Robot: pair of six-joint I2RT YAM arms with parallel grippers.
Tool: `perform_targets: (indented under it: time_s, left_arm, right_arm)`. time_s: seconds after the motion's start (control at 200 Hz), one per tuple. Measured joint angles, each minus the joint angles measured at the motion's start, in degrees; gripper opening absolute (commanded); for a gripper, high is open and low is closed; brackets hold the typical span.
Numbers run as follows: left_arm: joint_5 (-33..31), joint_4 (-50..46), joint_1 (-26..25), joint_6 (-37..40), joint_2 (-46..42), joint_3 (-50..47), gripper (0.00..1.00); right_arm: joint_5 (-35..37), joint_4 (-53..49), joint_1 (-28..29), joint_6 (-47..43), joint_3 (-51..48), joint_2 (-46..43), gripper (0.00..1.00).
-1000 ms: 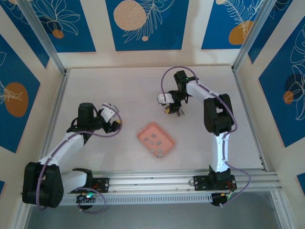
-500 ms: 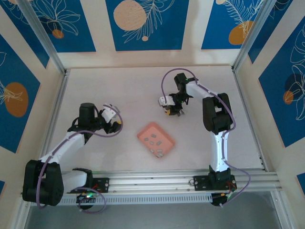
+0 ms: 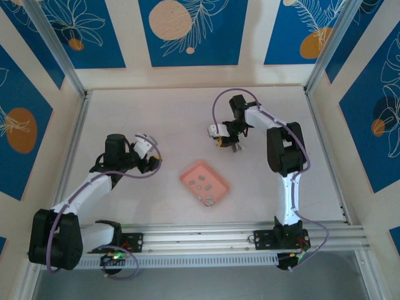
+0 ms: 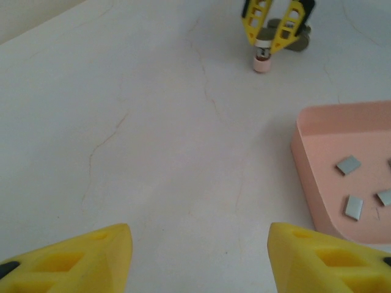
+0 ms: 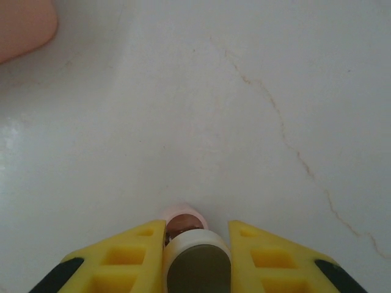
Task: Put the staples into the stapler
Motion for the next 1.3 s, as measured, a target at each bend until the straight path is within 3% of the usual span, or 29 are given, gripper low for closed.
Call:
perform_targets:
  time_s: [0.145, 0.365, 0.615, 0.815, 0.93, 1.02, 1.115, 1.301]
  left_arm:
    - [-1.7, 4.6, -2.5, -8.6, 0.7, 2.2, 0.57]
    - [-2.4, 11.9, -10.5, -14.1, 1.1, 4.4, 0.57]
    - [-4.4, 14.3, -14.4, -16.5, 4.7, 5.4, 0.59]
    - [-6.9, 13.5, -15.7, -18.0, 6.0, 5.9, 0.59]
    - [-7.8, 13.5, -16.6, -18.2, 6.5, 5.9, 0.59]
    - [-8.2, 13.5, -17.0, -18.2, 7.0, 5.9, 0.59]
    - [-8.4, 13.5, -17.2, -18.2, 7.6, 5.9, 0.59]
    - [-8.4, 13.5, -17.3, -18.2, 8.6, 6.1, 0.59]
  right_arm:
    - [-5.3, 5.1, -1.9, 6.4, -7.5, -10.9, 0.09]
    - [-15.6, 18.5, -3.8, 21.7, -20.5, -29.0, 0.08]
    - [-16.1, 18.2, -3.1, 40.1, -24.2, -31.6, 0.38]
    - [-8.5, 9.7, -2.2, 70.4, -20.2, -28.9, 0.4]
    - [-1.8, 3.9, 0.9, 84.3, -20.6, -26.7, 0.52]
    - [3.4, 0.1, 4.9, 91.3, -22.6, -26.0, 0.59]
    - [7.7, -3.0, 8.4, 97.0, -24.2, -25.3, 0.61]
    - [14.3, -5.2, 9.0, 102.5, -25.3, -23.4, 0.61]
